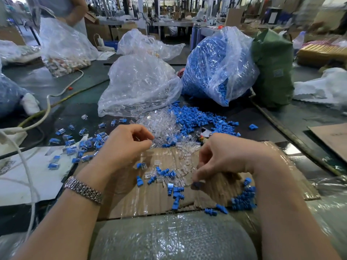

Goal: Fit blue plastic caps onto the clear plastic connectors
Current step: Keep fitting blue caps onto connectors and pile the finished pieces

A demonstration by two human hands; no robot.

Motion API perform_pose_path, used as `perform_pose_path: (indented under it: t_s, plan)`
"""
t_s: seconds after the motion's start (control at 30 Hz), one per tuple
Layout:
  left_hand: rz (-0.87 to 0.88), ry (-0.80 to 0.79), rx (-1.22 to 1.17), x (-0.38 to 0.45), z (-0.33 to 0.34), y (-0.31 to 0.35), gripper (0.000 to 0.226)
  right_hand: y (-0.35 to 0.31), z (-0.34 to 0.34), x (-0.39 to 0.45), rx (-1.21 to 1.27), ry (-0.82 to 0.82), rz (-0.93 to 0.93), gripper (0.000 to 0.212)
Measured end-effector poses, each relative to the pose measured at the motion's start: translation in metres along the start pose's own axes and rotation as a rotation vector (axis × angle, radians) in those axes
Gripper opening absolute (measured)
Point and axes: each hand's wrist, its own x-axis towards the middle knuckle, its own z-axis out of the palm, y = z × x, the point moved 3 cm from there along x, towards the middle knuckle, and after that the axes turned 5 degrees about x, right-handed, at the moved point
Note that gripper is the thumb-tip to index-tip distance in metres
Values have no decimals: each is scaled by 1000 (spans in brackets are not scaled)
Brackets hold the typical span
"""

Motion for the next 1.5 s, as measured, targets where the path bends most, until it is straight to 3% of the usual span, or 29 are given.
perform_pose_path:
  t_s: [0.2,0.3,0.4,0.5,0.77,0.87,0.97,1.17,1.33,1.5]
  plan:
    - [91,-135,-30,-4,7,9,6,-10,12,7,-74,25,-22,33]
    - [127,-201,-53,-6,17,14,18,-10,11,12,-72,70,-47,24]
    - [222,-196,25,-5,30,22,27,-11,11,19,-88,140,-74,13]
    - [299,-174,170,-4,44,28,23,-8,8,23,-96,215,-95,13]
    - [269,-103,208,-3,49,26,11,-1,-3,24,49,406,-108,12]
    - [193,-83,38,-1,42,25,7,0,-7,22,120,457,-125,11]
    - [129,-123,-237,-2,33,26,5,-2,-11,19,351,501,-188,7]
    - [62,-191,-488,-5,29,29,19,-8,-16,12,674,485,-376,6]
    - [21,-249,-630,-6,28,27,20,-11,-16,10,666,468,-436,4]
    - [-39,-328,-923,-7,28,31,20,-18,-14,9,562,469,-519,2]
